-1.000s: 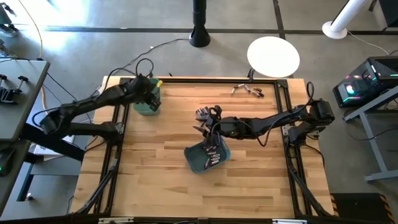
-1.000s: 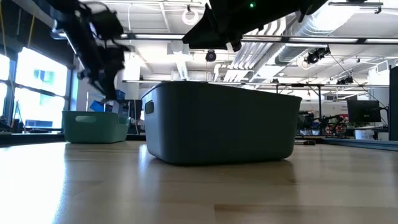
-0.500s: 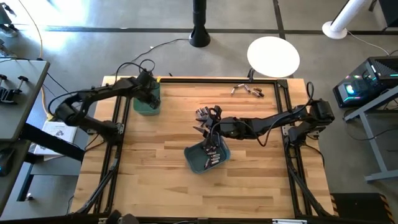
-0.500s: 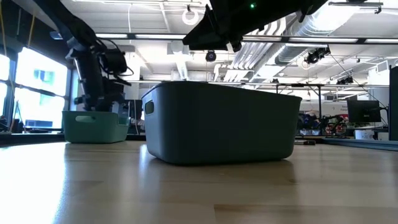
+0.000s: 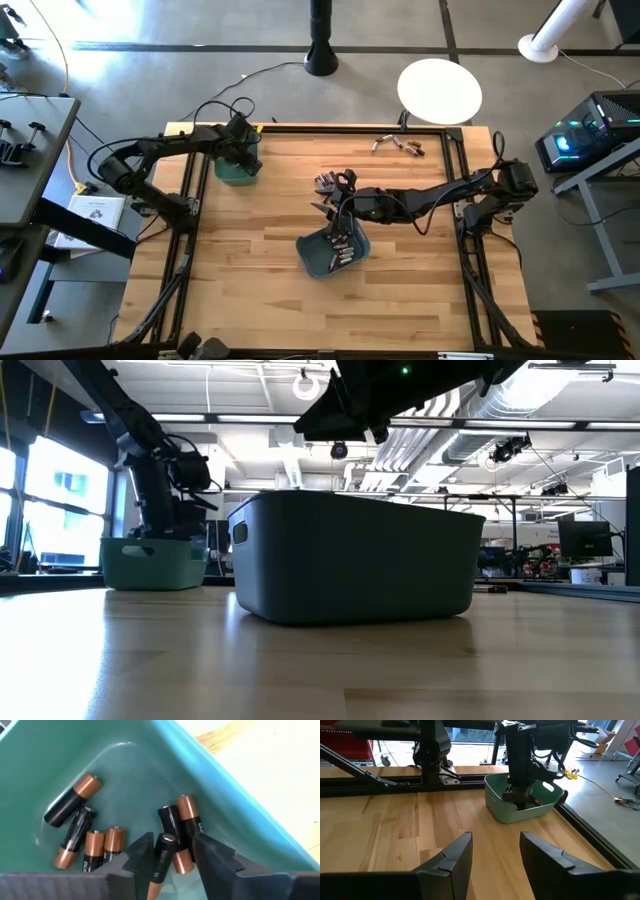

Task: Sort batteries
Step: Move the blue bin to the middle right of the table

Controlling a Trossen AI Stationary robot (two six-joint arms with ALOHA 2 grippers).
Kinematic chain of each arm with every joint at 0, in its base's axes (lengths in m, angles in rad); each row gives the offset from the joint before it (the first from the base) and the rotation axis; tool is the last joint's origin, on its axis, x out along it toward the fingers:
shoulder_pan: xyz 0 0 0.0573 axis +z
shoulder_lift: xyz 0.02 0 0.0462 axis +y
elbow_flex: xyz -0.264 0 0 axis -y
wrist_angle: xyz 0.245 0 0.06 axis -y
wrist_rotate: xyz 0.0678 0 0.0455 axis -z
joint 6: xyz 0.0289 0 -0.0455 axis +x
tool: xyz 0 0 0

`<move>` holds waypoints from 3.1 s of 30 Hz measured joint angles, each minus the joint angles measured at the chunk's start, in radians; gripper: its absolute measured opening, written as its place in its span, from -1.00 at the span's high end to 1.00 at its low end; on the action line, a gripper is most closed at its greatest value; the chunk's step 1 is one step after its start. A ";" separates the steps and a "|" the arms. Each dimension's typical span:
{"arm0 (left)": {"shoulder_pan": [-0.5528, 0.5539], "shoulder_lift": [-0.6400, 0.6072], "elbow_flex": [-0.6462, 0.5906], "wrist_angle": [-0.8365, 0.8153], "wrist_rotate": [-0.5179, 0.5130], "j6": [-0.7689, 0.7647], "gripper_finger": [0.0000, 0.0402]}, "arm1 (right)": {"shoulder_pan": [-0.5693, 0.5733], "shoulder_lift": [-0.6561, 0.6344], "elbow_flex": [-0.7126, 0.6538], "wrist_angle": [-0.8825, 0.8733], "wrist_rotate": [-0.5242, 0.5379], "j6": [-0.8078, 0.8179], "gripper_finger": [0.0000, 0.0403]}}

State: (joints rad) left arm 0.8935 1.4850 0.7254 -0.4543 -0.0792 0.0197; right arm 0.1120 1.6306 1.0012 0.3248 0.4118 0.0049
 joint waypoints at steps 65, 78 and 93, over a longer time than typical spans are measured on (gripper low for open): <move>-0.500 -0.631 -0.100 0.164 -0.010 0.100 0.12 | -0.245 0.208 0.436 -0.884 -0.337 -0.459 0.18; -0.802 -0.631 -0.279 0.594 -0.008 0.200 0.12 | 0.050 0.193 0.502 -1.377 -0.529 0.060 0.18; -0.910 -0.631 -0.347 0.795 -0.011 0.166 0.12 | 0.300 0.196 0.374 -1.081 -0.232 0.151 0.18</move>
State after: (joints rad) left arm -0.0162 0.8543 0.3786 0.3412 -0.0902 0.1860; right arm 0.4124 1.8271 1.3754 -0.7560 0.1797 0.1563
